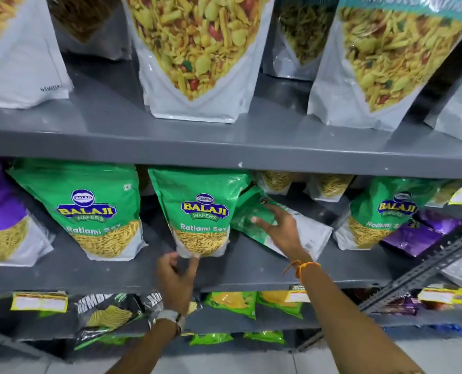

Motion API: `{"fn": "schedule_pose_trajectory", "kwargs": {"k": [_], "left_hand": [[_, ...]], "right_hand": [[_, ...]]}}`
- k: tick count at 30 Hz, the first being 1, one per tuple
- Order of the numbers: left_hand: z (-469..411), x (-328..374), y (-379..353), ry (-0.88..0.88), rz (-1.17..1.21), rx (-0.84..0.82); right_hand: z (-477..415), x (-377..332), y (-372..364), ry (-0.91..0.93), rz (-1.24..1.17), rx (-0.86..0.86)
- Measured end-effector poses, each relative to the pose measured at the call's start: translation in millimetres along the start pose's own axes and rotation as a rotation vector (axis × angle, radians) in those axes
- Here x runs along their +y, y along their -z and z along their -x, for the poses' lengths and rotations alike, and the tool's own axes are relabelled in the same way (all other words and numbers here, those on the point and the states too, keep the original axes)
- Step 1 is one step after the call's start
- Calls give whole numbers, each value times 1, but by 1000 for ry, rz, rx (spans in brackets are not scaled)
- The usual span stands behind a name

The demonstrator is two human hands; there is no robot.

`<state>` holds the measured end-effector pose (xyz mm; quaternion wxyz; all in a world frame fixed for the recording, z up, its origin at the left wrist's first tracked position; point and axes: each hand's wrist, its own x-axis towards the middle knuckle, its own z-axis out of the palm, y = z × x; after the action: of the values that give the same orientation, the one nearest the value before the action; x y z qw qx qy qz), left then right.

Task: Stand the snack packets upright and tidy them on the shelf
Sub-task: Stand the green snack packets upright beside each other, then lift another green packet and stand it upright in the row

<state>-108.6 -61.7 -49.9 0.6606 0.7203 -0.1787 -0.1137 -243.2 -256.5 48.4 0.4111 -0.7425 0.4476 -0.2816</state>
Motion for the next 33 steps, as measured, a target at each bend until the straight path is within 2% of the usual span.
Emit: {"fn": "schedule_pose_trajectory", "kwargs": {"k": [2,4,6,9,11,13,16,18,22,27,30,33], "left_hand": [[30,9,-24,-25,-5,-171],[42,30,-62,21,-16,-305],[44,54,-105,136,-23,-334],[38,79,-159,535,-69,-363],[38,88,-185,732,35,-432],[39,88,-198,832,131,-441],[44,85,-213,885,283,-391],[48,84,-217,874,357,-321],[54,82,-218,780,296,-241],[40,90,-210,481,190,-167],[23,96,-204,272,69,-206],[10,99,-201,109,36,-305]], "right_hand": [[-15,6,34,31,17,69],[-31,14,63,15,104,58],[-47,27,82,-1,254,-28],[-63,47,91,-4,417,-168],[-74,62,95,-36,440,-233],[-80,72,92,-76,473,-334],[-87,82,92,-107,465,-421],[-89,88,91,-114,393,-398],[-83,94,94,-160,94,-268],[-73,87,100,-113,-207,-132],[-63,85,100,-63,-412,-72],[-58,88,101,-15,-508,-38]]}}
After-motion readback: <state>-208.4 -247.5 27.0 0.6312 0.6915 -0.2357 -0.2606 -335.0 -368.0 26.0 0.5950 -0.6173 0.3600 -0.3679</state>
